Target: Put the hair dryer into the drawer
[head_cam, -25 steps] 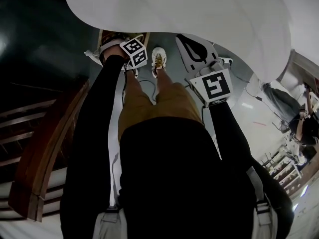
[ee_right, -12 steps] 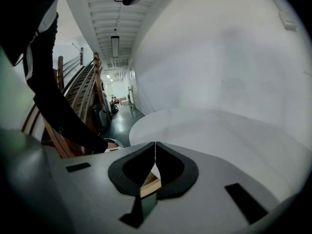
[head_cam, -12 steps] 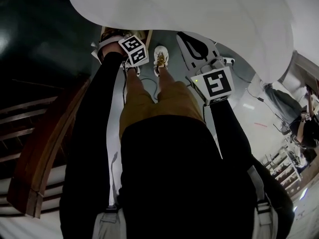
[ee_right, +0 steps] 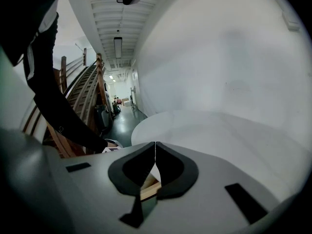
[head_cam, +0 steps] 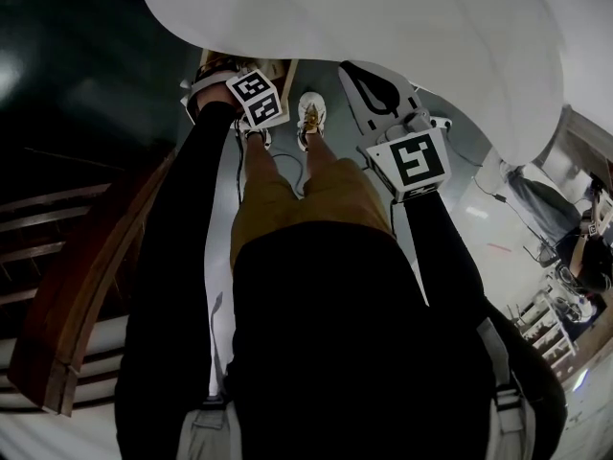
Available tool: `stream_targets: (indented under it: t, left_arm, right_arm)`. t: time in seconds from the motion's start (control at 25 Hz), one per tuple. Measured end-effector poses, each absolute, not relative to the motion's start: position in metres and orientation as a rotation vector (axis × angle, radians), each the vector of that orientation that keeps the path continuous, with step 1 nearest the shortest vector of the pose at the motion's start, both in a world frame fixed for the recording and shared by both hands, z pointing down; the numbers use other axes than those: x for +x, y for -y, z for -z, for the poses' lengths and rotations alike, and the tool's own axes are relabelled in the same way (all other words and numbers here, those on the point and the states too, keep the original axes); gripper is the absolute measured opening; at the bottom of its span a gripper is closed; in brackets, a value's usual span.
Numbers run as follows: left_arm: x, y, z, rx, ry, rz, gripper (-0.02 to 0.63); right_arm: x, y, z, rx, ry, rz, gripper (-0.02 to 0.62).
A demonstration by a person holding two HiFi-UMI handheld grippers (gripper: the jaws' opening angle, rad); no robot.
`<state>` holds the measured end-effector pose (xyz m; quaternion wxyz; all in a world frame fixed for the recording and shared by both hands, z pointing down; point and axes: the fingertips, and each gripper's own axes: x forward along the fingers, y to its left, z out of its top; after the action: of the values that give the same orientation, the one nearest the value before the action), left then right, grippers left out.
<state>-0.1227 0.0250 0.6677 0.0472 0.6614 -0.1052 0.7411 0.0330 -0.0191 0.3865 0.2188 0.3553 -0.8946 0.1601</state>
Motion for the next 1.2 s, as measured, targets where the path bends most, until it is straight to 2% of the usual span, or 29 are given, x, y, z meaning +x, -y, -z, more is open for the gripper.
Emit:
stream_targets:
  t: [0.32, 0.4, 0.68, 1.0, 1.2]
  left_arm:
    - [-0.146, -0.041, -0.678, 1.951, 0.26, -2.272, 0.273]
    - [-0.147, -0.039, -0.68, 1.97, 0.287, -2.283, 0.249]
    - [-0.141, -0.036, -0.681, 1.976, 0.339, -2.246, 0.236]
    - [-0.107, -0.012, -0.666, 1.968, 0.618, -1.85, 0.222]
    - [-0.097, -0.015, -0.672, 2.026, 0.605, -1.85, 0.222]
  right_arm:
    - [0.033, 0.02, -0.388, 0.981, 2.473, -0.446, 0.028]
    - [0.034, 0.019, -0.389, 0.979, 2.467, -0.45, 0.028]
    - [0.037, 0.016, -0.396, 0.972, 2.455, -0.465, 0.028]
    - [0.035, 0.016, -0.397, 0.96, 2.45, -0.466, 0.028]
    - [0.035, 0.018, -0.397, 0.972, 2.441, -0.469, 0.028]
